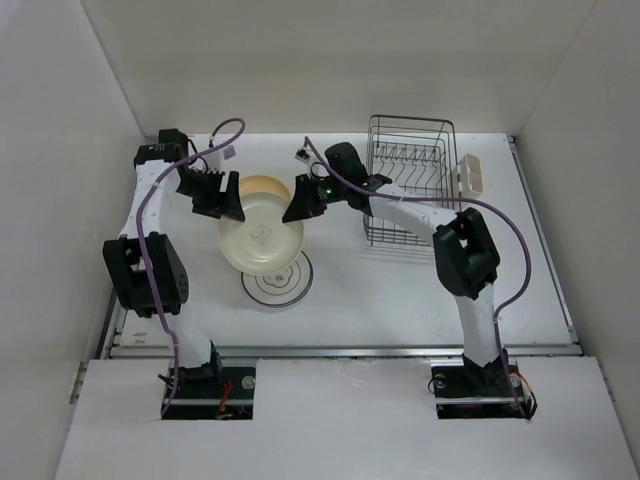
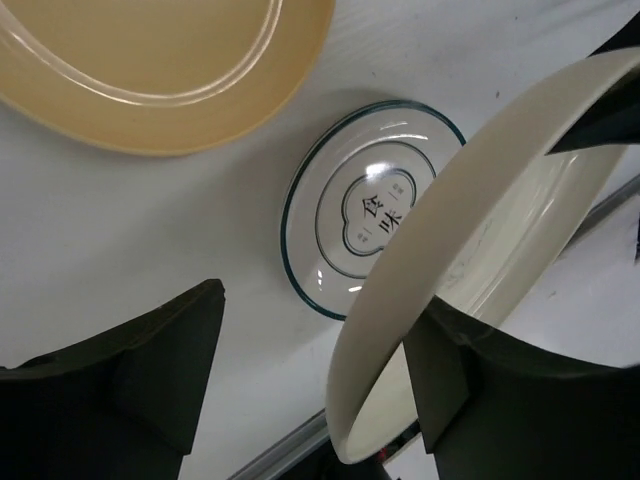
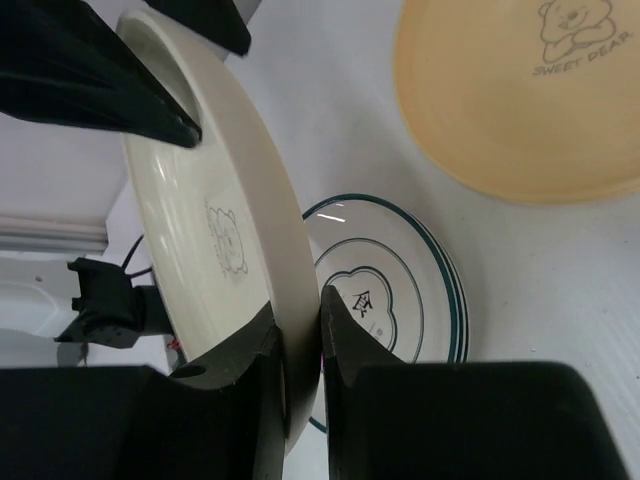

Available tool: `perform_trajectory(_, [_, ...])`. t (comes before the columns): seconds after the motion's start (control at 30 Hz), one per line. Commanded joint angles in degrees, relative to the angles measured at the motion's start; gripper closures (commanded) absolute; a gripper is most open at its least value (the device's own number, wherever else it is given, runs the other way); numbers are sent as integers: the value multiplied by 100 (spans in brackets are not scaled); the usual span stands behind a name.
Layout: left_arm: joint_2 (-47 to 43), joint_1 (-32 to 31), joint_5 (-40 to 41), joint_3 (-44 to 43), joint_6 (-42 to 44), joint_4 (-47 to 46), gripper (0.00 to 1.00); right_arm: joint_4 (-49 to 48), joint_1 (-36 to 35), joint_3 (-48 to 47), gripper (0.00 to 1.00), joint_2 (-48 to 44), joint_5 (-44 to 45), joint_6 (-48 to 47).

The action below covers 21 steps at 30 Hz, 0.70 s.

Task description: Unload the plates from the dish rack

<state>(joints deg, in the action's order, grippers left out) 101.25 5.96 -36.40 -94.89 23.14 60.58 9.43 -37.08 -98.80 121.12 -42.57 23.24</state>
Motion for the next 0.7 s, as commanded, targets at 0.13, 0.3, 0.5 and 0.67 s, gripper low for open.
perform_trajectory(0.13, [105,-86,-201,23,894,921,69,-785,17,-297,100,-212,-560,233])
perform_trajectory(0.3, [105,-86,61,-161,133,491,100,-522,17,-490,79,-212,-60,181])
perform_trajectory(0.5, [509,54,722,-922,-1029,-300,100,796,130,-1439,27,-97,1915,31])
perform_trajectory(0.67, [1193,116,836,-1601,-1724,-643,100,964,131,-1142,18,-589,3657,101])
